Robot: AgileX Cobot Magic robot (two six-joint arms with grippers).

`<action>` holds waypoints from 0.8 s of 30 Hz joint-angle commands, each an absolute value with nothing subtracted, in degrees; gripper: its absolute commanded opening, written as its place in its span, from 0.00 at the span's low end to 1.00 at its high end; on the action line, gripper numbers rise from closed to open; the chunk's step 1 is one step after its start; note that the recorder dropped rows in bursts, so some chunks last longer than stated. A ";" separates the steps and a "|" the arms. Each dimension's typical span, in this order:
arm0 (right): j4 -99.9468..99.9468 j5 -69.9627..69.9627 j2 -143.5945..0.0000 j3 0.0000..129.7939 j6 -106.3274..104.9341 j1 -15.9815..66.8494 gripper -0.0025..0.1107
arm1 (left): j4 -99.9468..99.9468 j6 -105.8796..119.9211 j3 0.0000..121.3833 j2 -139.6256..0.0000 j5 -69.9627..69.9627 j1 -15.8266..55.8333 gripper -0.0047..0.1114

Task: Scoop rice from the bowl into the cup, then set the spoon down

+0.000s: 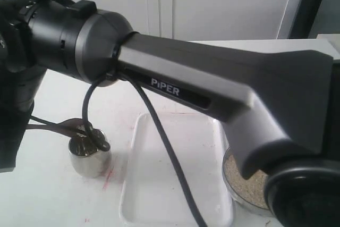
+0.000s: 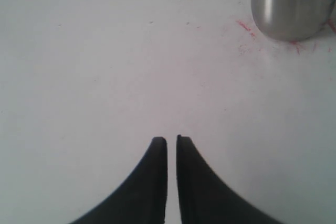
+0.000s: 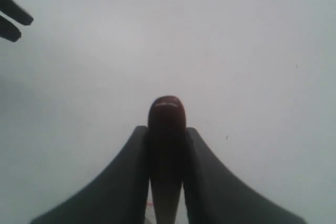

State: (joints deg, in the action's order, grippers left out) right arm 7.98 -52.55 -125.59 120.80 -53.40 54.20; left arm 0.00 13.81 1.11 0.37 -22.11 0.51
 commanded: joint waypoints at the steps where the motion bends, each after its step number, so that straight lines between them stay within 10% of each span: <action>1: 8.32 -52.22 -125.55 121.21 -50.90 54.25 0.02 | 0.32 13.47 0.58 0.00 -24.88 0.74 0.16; 24: 12.49 -50.16 -125.55 121.21 -47.23 51.84 0.02 | 0.32 13.47 0.58 0.00 -24.88 0.74 0.16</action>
